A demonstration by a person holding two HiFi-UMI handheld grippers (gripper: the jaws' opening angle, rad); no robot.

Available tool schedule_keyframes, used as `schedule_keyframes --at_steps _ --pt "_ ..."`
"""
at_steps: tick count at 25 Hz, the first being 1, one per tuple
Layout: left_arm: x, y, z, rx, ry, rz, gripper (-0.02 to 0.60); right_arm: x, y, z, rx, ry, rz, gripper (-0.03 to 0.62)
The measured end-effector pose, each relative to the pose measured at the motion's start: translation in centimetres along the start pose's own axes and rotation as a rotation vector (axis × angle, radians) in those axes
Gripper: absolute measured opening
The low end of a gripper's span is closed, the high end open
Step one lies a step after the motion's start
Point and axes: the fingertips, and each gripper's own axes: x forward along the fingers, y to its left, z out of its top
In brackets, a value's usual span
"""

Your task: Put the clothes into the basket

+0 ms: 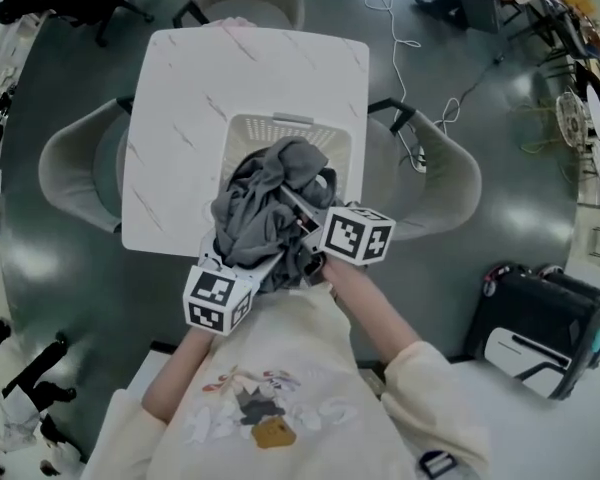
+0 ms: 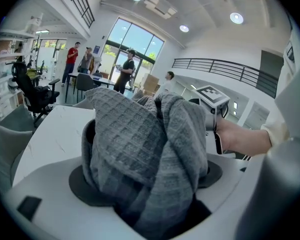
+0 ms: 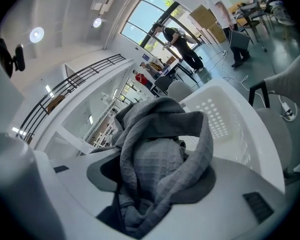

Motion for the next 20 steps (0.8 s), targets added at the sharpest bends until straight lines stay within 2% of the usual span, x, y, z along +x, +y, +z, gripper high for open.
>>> schedule_keyframes --at_steps 9,13,20 --pt "2.8 1.8 -1.2 0.014 0.043 0.021 0.423 2.2 -2.8 0.2 -0.017 0.024 -0.074 0.232" --pt "3.7 2.2 -2.7 -0.008 0.082 0.029 0.423 2.8 -4.0 -0.5 -0.039 0.062 -0.126 0.232" --pt "5.6 3.4 -4.1 -0.065 0.167 0.016 0.423 4.1 -6.7 -1.2 -0.008 0.096 -0.192 0.232"
